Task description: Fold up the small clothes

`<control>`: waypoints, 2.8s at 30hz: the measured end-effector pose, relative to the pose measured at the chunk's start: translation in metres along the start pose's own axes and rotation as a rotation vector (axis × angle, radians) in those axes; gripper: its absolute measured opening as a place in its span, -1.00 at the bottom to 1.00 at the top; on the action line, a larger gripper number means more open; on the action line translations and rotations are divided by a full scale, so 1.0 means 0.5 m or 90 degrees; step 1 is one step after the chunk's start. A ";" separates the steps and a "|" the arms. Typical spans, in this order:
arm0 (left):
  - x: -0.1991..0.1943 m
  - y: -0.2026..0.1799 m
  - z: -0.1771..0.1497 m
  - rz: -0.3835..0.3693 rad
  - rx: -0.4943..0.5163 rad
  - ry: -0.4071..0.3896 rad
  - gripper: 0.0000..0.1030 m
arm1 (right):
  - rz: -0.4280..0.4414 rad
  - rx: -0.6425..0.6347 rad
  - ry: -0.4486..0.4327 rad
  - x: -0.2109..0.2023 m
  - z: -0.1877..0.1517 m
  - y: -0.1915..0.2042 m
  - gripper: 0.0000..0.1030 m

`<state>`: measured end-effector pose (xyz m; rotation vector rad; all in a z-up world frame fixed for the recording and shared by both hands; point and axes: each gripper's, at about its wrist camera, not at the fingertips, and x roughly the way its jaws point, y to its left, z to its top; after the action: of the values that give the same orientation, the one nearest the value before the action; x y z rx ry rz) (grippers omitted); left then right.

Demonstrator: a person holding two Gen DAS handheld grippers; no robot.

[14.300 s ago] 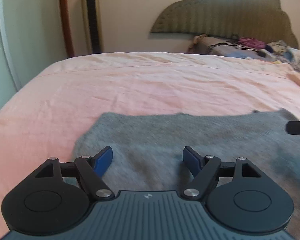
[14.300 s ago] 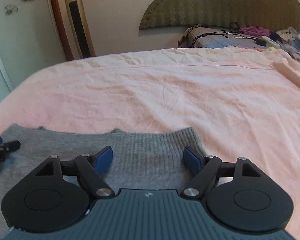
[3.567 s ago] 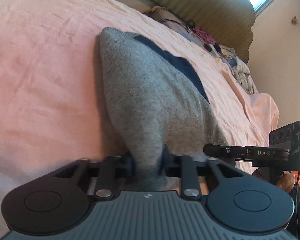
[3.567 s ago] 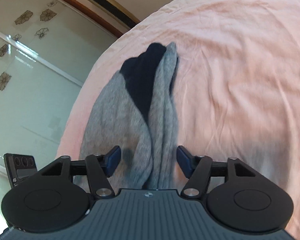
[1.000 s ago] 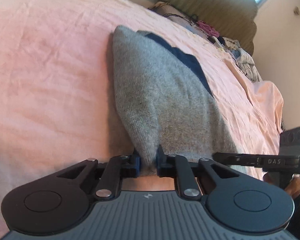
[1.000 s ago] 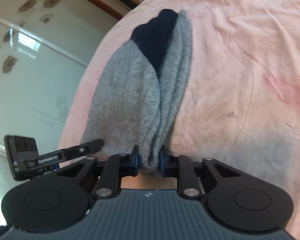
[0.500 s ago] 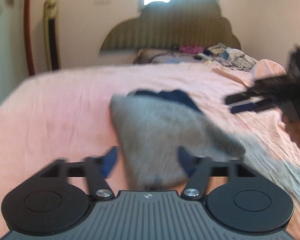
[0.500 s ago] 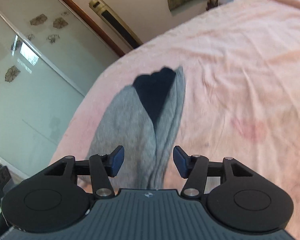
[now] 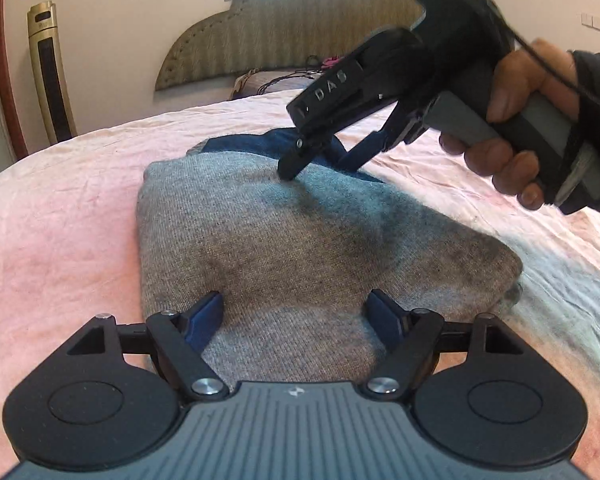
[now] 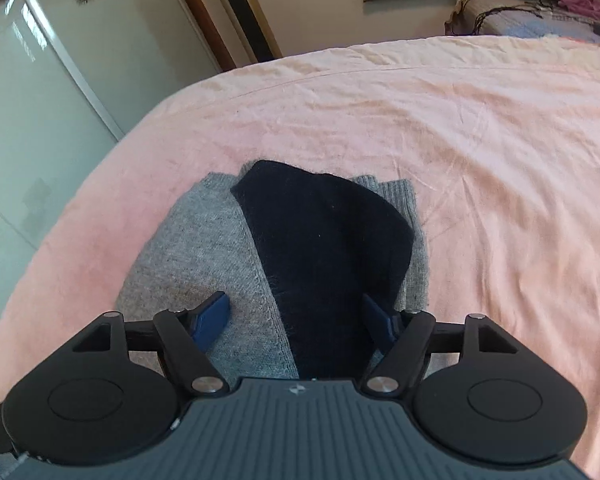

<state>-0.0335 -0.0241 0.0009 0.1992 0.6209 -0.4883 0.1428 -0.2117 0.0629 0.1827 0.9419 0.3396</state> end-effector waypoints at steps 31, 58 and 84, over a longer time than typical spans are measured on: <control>-0.099 -0.009 -0.037 0.012 0.001 0.006 0.63 | 0.046 -0.017 -0.015 -0.073 -0.117 0.059 0.31; -0.120 -0.001 -0.093 0.207 -0.194 0.060 1.00 | -0.232 -0.034 -0.137 -0.157 -0.397 0.142 1.00; -0.126 -0.004 -0.097 0.203 -0.191 0.057 1.00 | -0.230 -0.024 -0.140 -0.157 -0.399 0.138 1.00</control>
<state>-0.1037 0.0137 -0.0001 0.0331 0.7270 -0.0755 -0.0766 -0.1746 0.0280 0.0131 0.7319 0.0025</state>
